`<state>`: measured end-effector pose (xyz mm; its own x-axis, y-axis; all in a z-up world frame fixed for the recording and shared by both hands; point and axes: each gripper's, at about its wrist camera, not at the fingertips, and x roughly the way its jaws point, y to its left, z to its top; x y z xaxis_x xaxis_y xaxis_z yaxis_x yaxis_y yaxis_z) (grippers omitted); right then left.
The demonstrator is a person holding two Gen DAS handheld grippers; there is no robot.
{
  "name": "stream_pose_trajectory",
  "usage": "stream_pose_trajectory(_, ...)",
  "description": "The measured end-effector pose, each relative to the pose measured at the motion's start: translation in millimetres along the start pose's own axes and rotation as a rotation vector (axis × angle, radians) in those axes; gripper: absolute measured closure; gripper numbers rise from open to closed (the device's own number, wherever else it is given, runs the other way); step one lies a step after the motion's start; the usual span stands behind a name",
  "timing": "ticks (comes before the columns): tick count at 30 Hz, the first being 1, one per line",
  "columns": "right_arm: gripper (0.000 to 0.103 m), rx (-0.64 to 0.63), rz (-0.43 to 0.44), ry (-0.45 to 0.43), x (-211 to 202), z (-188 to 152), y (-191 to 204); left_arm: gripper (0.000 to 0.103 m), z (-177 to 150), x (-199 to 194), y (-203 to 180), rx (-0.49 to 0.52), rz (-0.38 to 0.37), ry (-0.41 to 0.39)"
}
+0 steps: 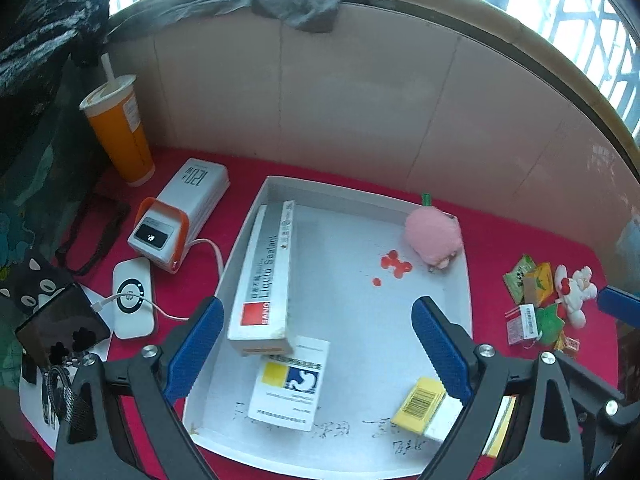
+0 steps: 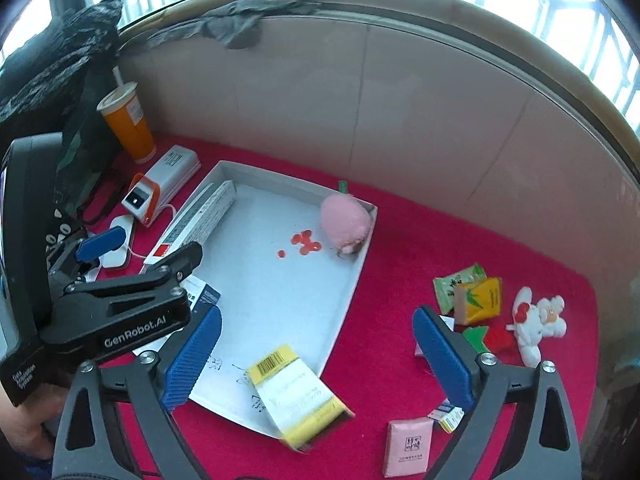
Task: Organize objects
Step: 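Lower and open both tools, releasing both boxes into the tray, then move both open tools toward the loose items beside the tray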
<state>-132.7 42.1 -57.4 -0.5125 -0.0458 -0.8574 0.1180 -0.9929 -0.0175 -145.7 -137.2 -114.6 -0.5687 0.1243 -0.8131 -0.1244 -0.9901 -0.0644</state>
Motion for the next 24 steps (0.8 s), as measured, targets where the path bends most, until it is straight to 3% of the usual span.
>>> stream_pose_trajectory(6,0.003,0.067,-0.014,-0.026,-10,-7,-23,0.008,-1,-6,-16,0.021,-0.006,-0.004)
stream_pose_trajectory(9,0.003,0.107,-0.022,0.001,-8,-14,-37,0.008,-2,-7,-23,0.021,-0.011,-0.004)
stream_pose_trajectory(12,0.003,0.094,-0.093,0.124,12,-24,-44,0.008,-5,-9,-23,0.0,-0.021,-0.006)
stream_pose_trajectory(17,0.003,-0.053,-0.197,0.392,65,-67,-34,0.008,-14,-15,-19,-0.003,-0.007,-0.012)
stream_pose_trajectory(21,0.003,-0.155,-0.277,0.472,89,-96,-25,0.008,-23,-19,-2,-0.042,0.008,-0.012)
stream_pose_trajectory(24,0.003,-0.128,-0.25,0.457,92,-94,-25,0.008,-30,-22,10,-0.07,0.023,-0.007)
